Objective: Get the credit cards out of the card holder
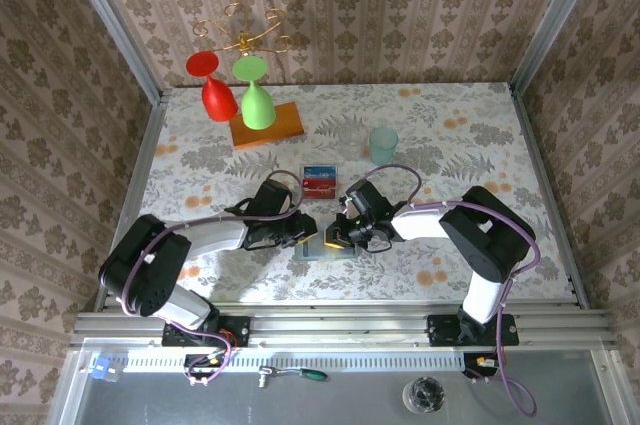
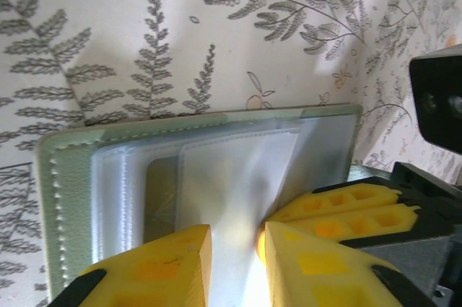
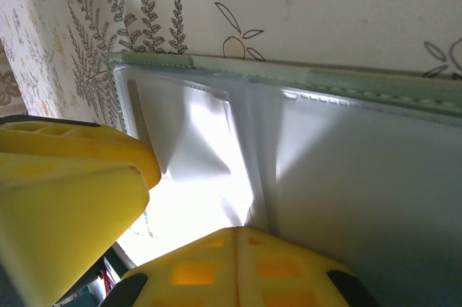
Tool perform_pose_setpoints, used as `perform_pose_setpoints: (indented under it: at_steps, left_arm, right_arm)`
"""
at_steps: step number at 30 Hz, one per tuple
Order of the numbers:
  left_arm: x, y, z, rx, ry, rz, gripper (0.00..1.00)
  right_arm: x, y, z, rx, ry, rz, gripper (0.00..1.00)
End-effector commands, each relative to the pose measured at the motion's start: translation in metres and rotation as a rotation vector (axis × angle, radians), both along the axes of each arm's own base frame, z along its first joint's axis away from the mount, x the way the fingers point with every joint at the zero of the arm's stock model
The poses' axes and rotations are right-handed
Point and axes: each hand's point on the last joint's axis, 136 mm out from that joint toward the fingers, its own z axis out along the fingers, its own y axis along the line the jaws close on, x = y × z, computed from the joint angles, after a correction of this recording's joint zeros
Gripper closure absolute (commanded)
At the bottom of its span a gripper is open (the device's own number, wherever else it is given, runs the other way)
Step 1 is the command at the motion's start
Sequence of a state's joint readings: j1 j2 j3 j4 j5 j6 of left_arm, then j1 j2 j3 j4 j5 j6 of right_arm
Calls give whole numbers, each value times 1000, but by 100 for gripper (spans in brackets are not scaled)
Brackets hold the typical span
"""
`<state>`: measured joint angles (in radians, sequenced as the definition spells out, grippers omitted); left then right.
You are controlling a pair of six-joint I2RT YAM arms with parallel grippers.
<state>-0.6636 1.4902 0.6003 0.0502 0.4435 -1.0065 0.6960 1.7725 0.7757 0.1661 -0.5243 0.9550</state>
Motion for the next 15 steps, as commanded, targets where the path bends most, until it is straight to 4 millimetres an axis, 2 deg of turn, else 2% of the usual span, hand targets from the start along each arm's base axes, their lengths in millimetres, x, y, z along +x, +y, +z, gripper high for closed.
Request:
perform_pose_setpoints:
  at_steps: [1,5,11,15]
  left_arm:
    - [-9,-5,6,-37,20,-12,72]
    - [-16,0,3,-15,33,-8,70]
    - [-16,11,-2,51,27,2,69]
    - [-14,13,-6,75,31,-3,69]
  right_arm:
    - [-3,-6,-2,-9,15,-20,91]
    - [-1,-5,2,-3,9,-22,90]
    - [0,-5,13,5,-17,-19,84]
    - [-1,-9,10,-28,-12,-17,84]
